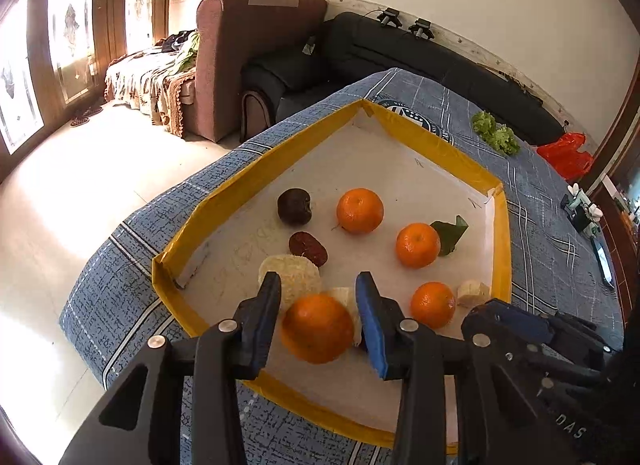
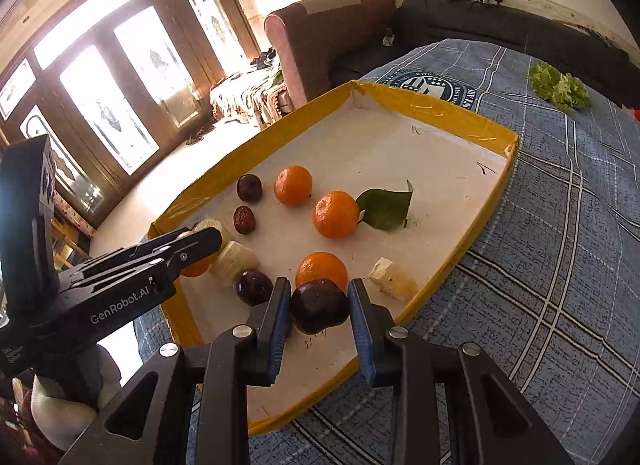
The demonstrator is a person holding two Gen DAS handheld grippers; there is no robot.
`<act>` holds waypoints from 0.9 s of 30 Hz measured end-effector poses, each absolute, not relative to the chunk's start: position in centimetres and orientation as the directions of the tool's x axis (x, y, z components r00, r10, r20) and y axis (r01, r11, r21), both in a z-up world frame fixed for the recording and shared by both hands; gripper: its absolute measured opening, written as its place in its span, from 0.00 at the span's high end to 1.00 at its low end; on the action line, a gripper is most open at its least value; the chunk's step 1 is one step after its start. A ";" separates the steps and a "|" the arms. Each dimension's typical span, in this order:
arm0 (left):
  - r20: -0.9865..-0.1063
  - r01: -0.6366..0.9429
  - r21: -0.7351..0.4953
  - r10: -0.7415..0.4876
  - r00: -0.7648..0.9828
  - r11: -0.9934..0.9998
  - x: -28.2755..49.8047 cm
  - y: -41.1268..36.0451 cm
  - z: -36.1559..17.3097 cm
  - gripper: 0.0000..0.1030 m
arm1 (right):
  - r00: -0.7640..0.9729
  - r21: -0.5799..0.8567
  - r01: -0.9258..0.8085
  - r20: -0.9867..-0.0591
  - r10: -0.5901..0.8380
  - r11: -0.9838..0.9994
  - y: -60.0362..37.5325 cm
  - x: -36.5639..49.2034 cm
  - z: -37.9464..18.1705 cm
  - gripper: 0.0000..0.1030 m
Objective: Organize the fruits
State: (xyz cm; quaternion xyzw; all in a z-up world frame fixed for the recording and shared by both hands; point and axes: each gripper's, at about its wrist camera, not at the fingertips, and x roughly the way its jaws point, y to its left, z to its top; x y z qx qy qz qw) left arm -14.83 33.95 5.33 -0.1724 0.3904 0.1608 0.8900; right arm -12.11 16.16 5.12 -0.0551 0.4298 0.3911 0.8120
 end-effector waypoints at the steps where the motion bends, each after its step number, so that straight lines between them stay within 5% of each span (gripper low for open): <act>1: -0.742 -0.422 -0.182 0.158 0.652 0.888 -15.0 33.9 5.6 0.52 | 0.329 0.241 -0.684 -0.741 0.586 0.688 16.3 -12.2 5.1 0.67; 4: -0.723 -0.428 -0.180 0.175 0.668 0.886 -15.6 33.8 6.5 0.44 | 0.330 0.243 -0.687 -0.735 0.592 0.684 16.3 -12.6 5.0 0.65; 8: -0.703 -0.436 -0.172 0.200 0.683 0.884 -16.3 33.4 7.7 0.36 | 0.359 0.235 -0.687 -0.713 0.603 0.688 15.7 -13.4 6.1 0.44; 14: -0.656 -0.458 -0.108 0.283 0.700 0.882 -17.5 31.6 9.6 0.27 | 0.431 0.232 -0.646 -0.675 0.599 0.727 12.6 -14.7 7.7 0.42; 18: -0.614 -0.465 -0.051 0.339 0.713 0.884 -18.1 29.4 10.8 0.12 | 0.499 0.239 -0.578 -0.653 0.570 0.780 9.7 -15.3 8.1 0.38; 27: -0.612 -0.408 0.013 0.330 0.718 0.913 -17.5 23.3 10.9 0.07 | 0.618 0.201 -0.437 -0.641 0.455 0.877 4.1 -16.9 7.8 0.33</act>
